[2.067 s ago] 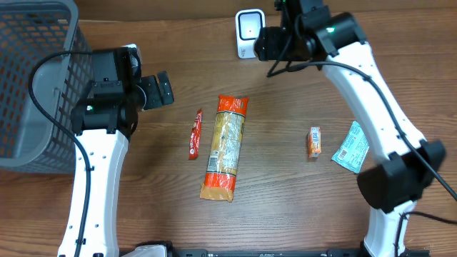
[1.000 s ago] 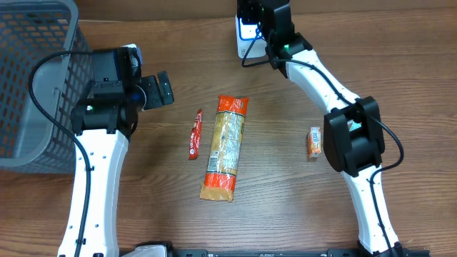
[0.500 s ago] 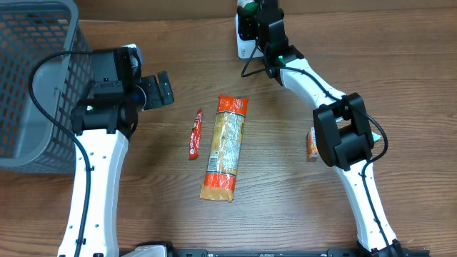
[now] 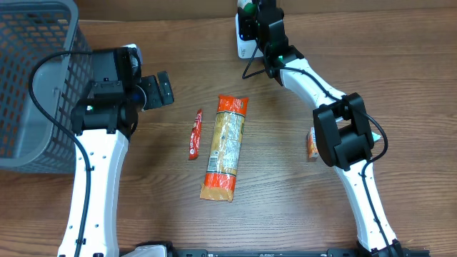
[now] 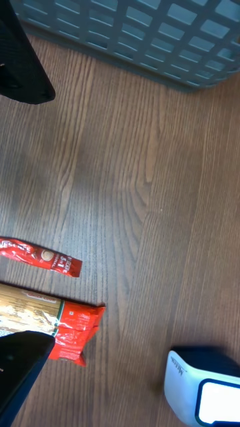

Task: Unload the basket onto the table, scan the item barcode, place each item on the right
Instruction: 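Hold the jar's label in front of the scanner window, then carry the jar right and lower it onto the table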

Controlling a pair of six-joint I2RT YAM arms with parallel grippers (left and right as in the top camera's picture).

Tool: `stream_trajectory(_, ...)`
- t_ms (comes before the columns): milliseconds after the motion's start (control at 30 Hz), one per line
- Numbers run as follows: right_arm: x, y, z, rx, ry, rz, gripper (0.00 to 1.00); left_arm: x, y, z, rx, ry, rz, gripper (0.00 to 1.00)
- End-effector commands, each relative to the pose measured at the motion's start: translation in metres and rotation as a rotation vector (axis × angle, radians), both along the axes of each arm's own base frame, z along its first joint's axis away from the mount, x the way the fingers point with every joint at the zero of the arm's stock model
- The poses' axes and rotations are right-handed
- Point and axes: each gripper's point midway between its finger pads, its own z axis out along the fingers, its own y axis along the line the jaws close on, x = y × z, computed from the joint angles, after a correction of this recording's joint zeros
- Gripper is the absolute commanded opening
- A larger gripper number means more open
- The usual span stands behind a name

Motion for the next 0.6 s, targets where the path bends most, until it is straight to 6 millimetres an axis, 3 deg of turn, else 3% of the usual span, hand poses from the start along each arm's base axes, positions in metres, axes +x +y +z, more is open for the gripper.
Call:
stream_trajectory(0,0.001,0.001,0.022,0.007,-0.044,-0.006,0.13,0.001,0.002,0.000,0.018,0.001,-0.002,1.00)
stream_trajectory(133,0.002,0.001,0.031,0.017,-0.066,-0.006,0.12,0.001,0.002,0.000,0.018,0.001,-0.002,1.00)
stream_trajectory(267,0.000,-0.002,0.065,0.039,-0.115,-0.009,0.12,0.001,0.002,0.000,0.018,0.001,-0.002,1.00)
stream_trajectory(400,-0.013,-0.011,0.132,0.060,-0.163,-0.014,0.11,0.001,0.002,0.000,0.018,0.001,-0.002,1.00)
stream_trajectory(567,-0.054,-0.035,0.227,0.065,-0.176,-0.022,0.12,0.001,0.002,0.000,0.018,0.001,-0.002,1.00)
